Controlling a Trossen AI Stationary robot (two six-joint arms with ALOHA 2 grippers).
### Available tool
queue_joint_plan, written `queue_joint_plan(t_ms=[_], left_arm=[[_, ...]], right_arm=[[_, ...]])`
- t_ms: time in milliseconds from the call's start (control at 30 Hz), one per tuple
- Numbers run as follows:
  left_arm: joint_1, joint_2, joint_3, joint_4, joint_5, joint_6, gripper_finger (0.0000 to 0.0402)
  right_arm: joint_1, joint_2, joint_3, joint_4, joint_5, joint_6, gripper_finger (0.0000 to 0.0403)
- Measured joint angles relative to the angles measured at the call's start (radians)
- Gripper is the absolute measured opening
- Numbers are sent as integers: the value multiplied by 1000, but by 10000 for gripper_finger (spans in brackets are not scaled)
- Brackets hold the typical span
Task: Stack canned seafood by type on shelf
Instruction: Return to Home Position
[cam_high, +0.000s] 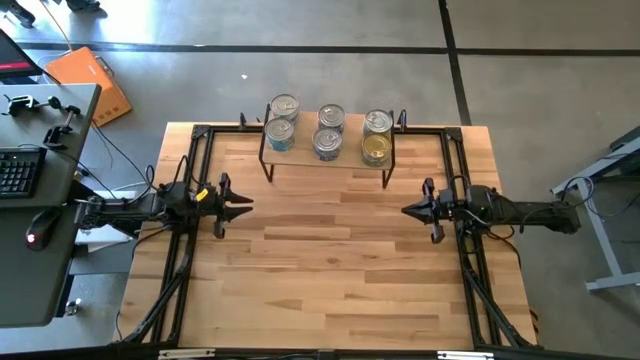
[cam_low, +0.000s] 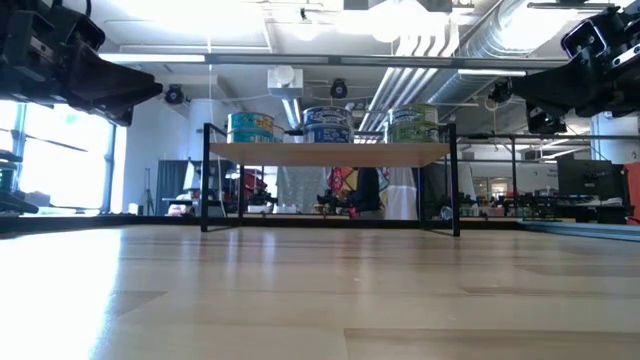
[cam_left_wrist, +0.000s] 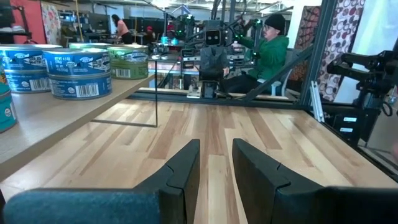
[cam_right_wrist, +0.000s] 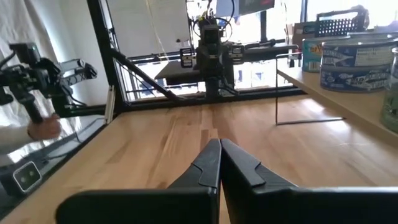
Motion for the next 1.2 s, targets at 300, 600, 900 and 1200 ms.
queue_joint_plan(t_ms=[300,600,900,1200], left_arm=[[0,0,0,0,0,0,85],[0,0,0,0,0,0,85],[0,0,0,1,0,0,85],[0,0,0,1,0,0,85]], right_arm=[[0,0,0,0,0,15,0],[0,0,0,0,0,17,0],[0,0,-1,0,0,17,0],[0,0,-1,-1,0,17,0]])
